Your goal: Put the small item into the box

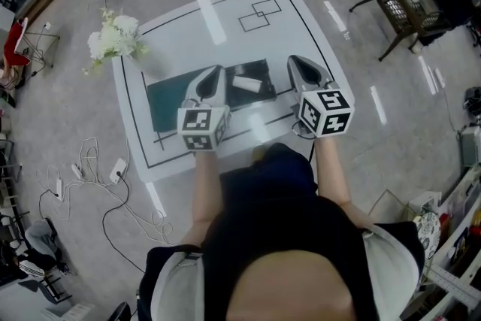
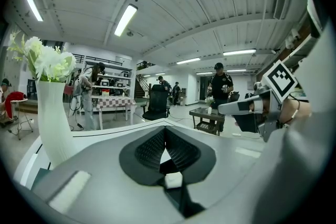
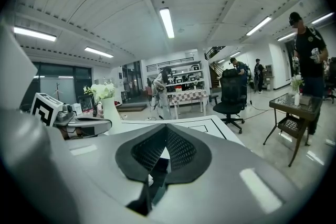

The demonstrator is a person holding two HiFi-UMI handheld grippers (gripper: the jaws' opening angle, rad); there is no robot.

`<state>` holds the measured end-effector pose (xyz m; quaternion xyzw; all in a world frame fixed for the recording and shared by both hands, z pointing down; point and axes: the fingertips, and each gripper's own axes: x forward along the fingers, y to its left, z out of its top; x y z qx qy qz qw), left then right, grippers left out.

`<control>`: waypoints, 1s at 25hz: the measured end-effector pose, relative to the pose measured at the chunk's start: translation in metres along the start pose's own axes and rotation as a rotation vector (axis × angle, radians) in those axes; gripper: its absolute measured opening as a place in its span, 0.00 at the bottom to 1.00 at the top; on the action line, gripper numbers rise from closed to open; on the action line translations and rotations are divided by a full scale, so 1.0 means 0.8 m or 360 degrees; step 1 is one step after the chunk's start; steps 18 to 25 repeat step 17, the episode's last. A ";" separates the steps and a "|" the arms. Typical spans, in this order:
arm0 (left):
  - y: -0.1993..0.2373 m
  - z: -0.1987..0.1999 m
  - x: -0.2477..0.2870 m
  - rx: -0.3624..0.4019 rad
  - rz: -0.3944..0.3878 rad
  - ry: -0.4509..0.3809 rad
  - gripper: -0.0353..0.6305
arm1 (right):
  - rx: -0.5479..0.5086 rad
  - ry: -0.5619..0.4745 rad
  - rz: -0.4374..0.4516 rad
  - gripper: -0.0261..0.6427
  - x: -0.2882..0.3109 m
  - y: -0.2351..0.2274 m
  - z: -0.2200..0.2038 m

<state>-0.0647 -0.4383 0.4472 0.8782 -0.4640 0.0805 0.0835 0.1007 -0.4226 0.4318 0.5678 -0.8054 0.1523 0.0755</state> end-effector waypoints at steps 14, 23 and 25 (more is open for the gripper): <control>-0.005 -0.003 0.006 0.0021 -0.0021 0.0015 0.07 | 0.0027 0.0018 0.0041 0.04 0.008 0.005 -0.005; -0.006 -0.004 0.008 0.0020 -0.0023 0.0020 0.07 | 0.0028 0.0021 0.0049 0.04 0.010 0.004 -0.006; -0.006 -0.004 0.008 0.0020 -0.0023 0.0020 0.07 | 0.0028 0.0021 0.0049 0.04 0.010 0.004 -0.006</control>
